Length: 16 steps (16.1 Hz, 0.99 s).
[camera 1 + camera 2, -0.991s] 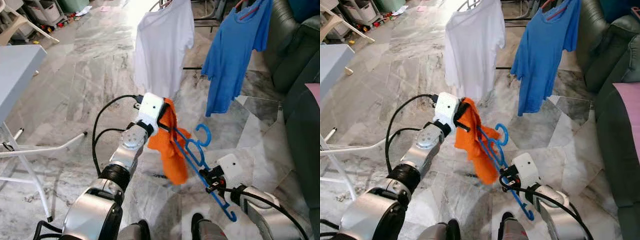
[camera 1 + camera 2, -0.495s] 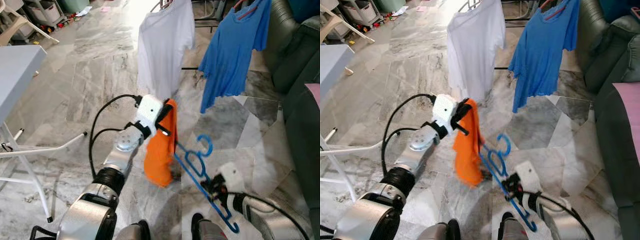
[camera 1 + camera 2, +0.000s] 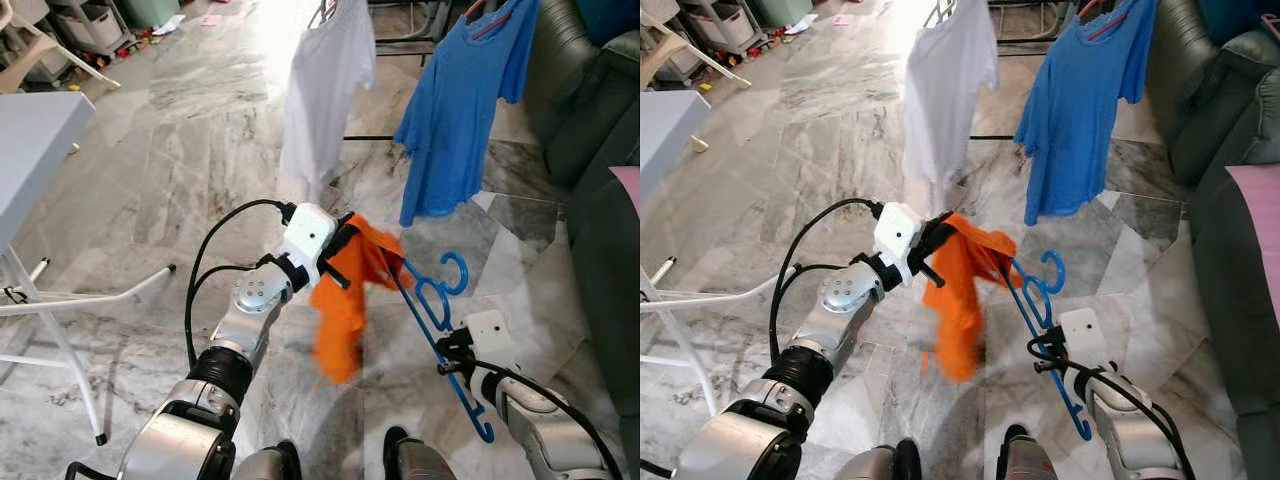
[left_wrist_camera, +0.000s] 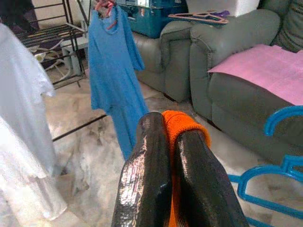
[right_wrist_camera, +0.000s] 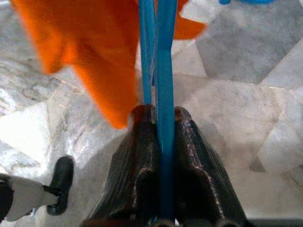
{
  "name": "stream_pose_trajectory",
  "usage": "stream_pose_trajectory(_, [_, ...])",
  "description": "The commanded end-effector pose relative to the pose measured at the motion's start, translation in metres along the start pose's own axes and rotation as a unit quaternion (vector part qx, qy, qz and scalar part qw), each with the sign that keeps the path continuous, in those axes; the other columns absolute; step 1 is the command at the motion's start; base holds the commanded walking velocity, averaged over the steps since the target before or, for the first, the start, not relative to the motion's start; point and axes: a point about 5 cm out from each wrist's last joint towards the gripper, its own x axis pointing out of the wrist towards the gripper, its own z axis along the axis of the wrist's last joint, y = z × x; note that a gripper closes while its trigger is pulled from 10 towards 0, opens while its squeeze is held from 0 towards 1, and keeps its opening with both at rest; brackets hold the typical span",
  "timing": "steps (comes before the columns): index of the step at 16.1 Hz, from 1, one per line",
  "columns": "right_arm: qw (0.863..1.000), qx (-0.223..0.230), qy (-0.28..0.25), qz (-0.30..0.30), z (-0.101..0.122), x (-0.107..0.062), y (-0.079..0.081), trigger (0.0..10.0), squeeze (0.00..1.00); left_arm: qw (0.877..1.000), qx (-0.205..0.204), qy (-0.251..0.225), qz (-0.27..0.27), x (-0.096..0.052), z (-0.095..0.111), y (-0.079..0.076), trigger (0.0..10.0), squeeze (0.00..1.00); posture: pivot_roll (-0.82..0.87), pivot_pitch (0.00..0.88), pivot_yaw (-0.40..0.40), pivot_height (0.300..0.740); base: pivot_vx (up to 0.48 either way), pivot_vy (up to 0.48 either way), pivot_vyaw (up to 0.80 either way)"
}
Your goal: Hang hanger
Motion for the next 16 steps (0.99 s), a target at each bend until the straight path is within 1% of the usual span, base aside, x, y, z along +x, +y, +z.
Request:
stream_pose_trajectory(1, [0.997,0.030,0.012,0.066,-0.006,-0.001,0.018,10.0,0.00,0.999,0.018,-0.034,-0.004,0.002,0.012,0.001,10.0,0.00,-0.14,0.223,0.115,0.740,0.000,0.000,0.00])
stream_pose_trajectory(2, [0.995,0.046,0.006,0.087,-0.004,-0.001,0.024,10.0,0.00,0.999,0.016,-0.035,-0.006,0.003,0.013,-0.001,10.0,0.00,-0.14,0.223,0.115,0.740,0.000,0.000,0.00])
stream_pose_trajectory(4, [0.993,0.102,-0.010,0.064,0.001,0.005,0.021,10.0,0.00,0.999,0.016,-0.038,-0.011,0.002,0.013,-0.004,10.0,0.00,-0.14,0.222,0.114,0.740,0.000,0.000,0.00])
stream_pose_trajectory(5, [0.985,0.161,-0.029,0.060,0.006,0.008,0.020,10.0,0.00,0.999,0.011,-0.038,-0.017,0.001,0.012,-0.005,10.0,0.00,-0.14,0.221,0.113,0.740,0.000,0.000,0.00])
stream_pose_trajectory(6, [0.979,0.196,-0.039,0.038,0.008,0.010,0.014,10.0,0.00,0.999,0.010,-0.037,-0.019,-0.001,0.011,-0.006,10.0,0.00,-0.13,0.222,0.112,0.740,0.000,0.000,0.00])
stream_pose_trajectory(7, [0.959,0.273,-0.071,-0.022,0.015,0.011,-0.003,10.0,0.00,0.999,0.021,-0.027,-0.017,-0.005,0.006,-0.006,10.0,0.00,-0.13,0.223,0.111,0.740,0.000,0.000,0.00])
stream_pose_trajectory(8, [0.948,0.303,-0.084,-0.056,0.017,0.010,-0.012,10.0,0.00,0.999,0.024,-0.024,-0.016,-0.007,0.005,-0.006,10.0,0.00,-0.13,0.223,0.112,0.740,0.000,0.000,0.00])
stream_pose_trajectory(9, [0.926,0.347,-0.111,-0.101,0.021,0.006,-0.029,10.0,0.00,1.000,0.018,-0.012,-0.013,-0.011,0.000,-0.005,10.0,0.00,-0.13,0.226,0.111,0.740,0.000,0.000,0.00])
stream_pose_trajectory(10, [0.916,0.362,-0.123,-0.119,0.024,0.004,-0.036,10.0,0.00,1.000,0.018,-0.005,-0.013,-0.013,-0.003,-0.005,10.0,0.00,-0.13,0.226,0.111,0.740,0.000,0.000,0.00])
stream_pose_trajectory(11, [0.898,0.387,-0.158,-0.140,0.036,-0.001,-0.047,10.0,0.00,0.999,0.020,0.022,-0.016,-0.019,-0.015,-0.009,10.0,0.00,-0.13,0.227,0.110,0.740,0.000,0.000,0.00])
stream_pose_trajectory(12, [0.891,0.394,-0.175,-0.139,0.043,-0.003,-0.050,10.0,0.00,0.999,0.019,0.030,-0.019,-0.022,-0.020,-0.011,10.0,0.00,-0.13,0.227,0.110,0.740,0.000,0.000,0.00])
stream_pose_trajectory(13, [0.874,0.414,-0.227,-0.116,0.070,-0.006,-0.048,10.0,0.00,0.997,0.022,0.062,-0.031,-0.028,-0.035,-0.021,10.0,0.00,-0.13,0.227,0.112,0.740,0.000,0.000,0.00])
stream_pose_trajectory(14, [0.867,0.423,-0.247,-0.096,0.083,-0.008,-0.044,10.0,0.00,0.996,0.026,0.074,-0.036,-0.031,-0.042,-0.027,10.0,0.00,-0.14,0.227,0.113,0.740,0.000,0.000,0.00])
stream_pose_trajectory(15, [0.866,0.424,-0.257,-0.074,0.092,-0.009,-0.038,10.0,0.00,0.996,0.029,0.079,-0.044,-0.032,-0.044,-0.031,10.0,0.00,-0.14,0.228,0.113,0.740,0.000,0.000,0.00])
stream_pose_trajectory(16, [0.867,0.419,-0.270,-0.034,0.106,-0.010,-0.027,10.0,0.00,0.994,0.032,0.086,-0.053,-0.033,-0.048,-0.036,10.0,0.00,-0.14,0.228,0.113,0.740,0.000,0.000,0.00])
